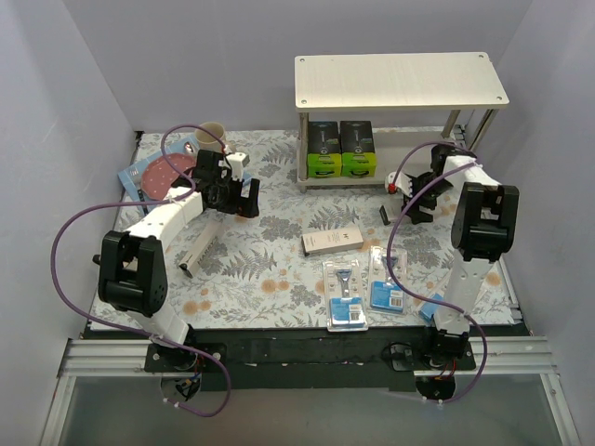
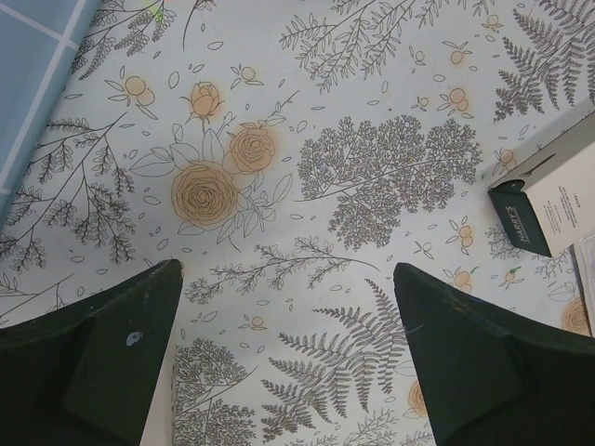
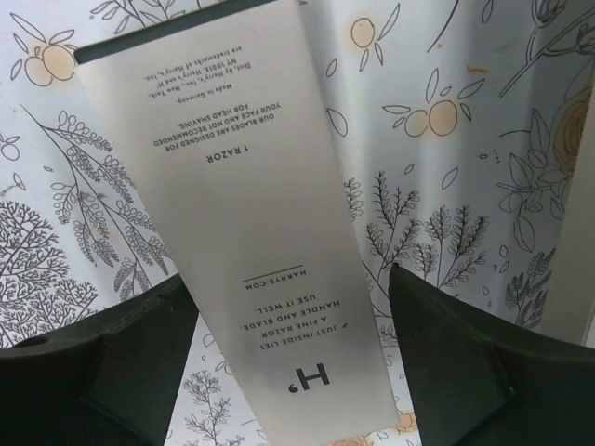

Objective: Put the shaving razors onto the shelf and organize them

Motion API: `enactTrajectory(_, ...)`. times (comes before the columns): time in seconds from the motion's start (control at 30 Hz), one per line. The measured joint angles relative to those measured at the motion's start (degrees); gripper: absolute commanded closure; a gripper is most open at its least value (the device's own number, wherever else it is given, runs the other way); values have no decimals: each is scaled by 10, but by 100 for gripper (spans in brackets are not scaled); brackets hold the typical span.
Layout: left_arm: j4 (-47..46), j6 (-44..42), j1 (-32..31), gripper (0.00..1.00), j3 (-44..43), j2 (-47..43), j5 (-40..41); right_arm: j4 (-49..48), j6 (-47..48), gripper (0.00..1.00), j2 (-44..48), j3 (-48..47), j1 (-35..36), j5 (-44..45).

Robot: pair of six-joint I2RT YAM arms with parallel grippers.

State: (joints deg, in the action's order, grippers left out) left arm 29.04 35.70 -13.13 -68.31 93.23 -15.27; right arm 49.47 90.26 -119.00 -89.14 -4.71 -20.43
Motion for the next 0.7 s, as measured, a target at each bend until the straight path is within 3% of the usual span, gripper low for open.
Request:
enactTrajectory(0.13,5,-4,0,2,0,3,1,27,-4,30,-5,-9,-1,4)
enactTrajectory(0.23,5,-4,0,2,0,3,2,14,-44,32,9,18,-2,0)
enactTrajectory(0.37,5,-5,0,2,-1,4,3,-30,-172,32,63,96,-2,-10)
enactTrajectory(0.6,4,-3,0,2,-11,18,2,-90,-459,5,126,183,0,-18)
enactTrajectory(0.7,4,-1,0,2,-12,21,1,-115,-519,2,148,202,0,-16)
